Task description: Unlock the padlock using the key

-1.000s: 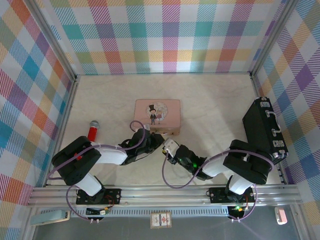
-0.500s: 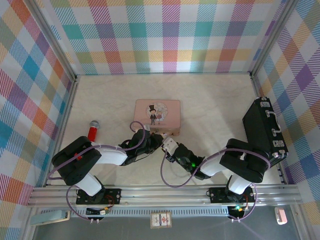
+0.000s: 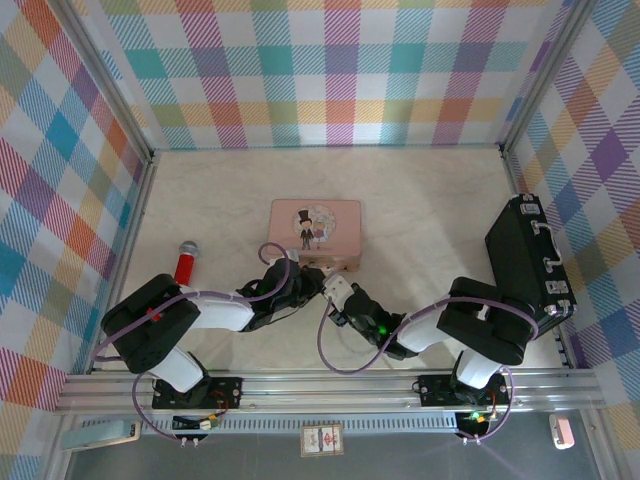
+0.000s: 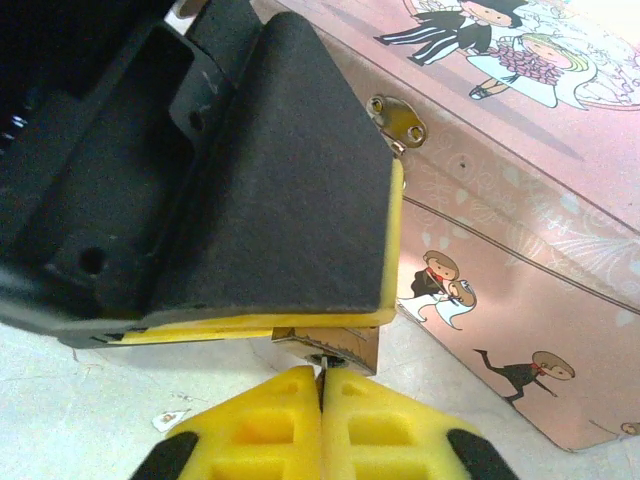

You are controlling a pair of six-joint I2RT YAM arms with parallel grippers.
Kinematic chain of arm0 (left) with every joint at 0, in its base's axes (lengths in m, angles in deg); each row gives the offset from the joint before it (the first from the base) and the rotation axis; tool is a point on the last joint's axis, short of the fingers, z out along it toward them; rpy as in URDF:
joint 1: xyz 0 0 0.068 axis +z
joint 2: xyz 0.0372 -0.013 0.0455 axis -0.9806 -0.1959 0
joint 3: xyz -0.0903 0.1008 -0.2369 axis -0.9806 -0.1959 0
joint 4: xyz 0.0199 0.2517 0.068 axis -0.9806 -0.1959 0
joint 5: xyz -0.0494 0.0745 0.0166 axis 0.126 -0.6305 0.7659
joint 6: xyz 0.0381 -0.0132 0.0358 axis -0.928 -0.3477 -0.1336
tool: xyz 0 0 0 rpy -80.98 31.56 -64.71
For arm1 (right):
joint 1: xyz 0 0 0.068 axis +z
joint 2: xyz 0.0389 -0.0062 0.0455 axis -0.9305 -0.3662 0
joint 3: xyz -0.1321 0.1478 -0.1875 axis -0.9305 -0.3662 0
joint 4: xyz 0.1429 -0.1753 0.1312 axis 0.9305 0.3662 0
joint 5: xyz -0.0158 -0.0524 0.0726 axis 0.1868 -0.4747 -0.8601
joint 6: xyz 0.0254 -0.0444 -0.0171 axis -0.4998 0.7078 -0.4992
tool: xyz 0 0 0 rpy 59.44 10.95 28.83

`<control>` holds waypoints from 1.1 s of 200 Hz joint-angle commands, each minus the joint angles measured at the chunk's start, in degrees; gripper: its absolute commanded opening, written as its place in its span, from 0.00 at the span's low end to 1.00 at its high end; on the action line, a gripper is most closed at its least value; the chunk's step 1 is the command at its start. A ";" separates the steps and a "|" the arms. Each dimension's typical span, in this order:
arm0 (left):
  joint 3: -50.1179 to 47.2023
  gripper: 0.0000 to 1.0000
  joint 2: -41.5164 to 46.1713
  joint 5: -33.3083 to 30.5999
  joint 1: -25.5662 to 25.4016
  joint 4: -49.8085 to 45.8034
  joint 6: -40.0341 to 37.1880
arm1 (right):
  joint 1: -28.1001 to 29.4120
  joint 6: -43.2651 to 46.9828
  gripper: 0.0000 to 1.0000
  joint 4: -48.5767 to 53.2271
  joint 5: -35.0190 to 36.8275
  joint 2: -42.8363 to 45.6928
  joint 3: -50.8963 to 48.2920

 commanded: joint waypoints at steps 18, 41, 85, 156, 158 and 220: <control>-0.06 0.00 2.33 1.33 -1.23 1.77 -0.37 | -0.25 -5.27 0.04 0.44 1.36 2.07 0.68; -0.06 0.00 2.59 1.34 -1.27 1.69 -0.46 | -0.25 -7.20 0.02 0.67 1.28 2.19 0.29; 0.08 0.00 3.30 1.12 -1.34 1.01 -0.79 | -0.49 -11.32 0.00 2.38 -0.49 2.92 0.37; 0.51 0.00 3.47 0.72 -1.26 -0.09 -1.16 | -11.09 -29.69 0.00 2.90 -19.12 7.37 -2.62; 0.55 0.00 3.47 0.68 -1.23 -0.14 -1.16 | -11.13 -29.72 0.00 2.98 -19.38 7.52 -2.56; 0.92 0.00 3.56 0.46 -1.23 -0.90 -1.64 | -12.85 -34.59 0.00 4.92 -22.67 8.44 -2.40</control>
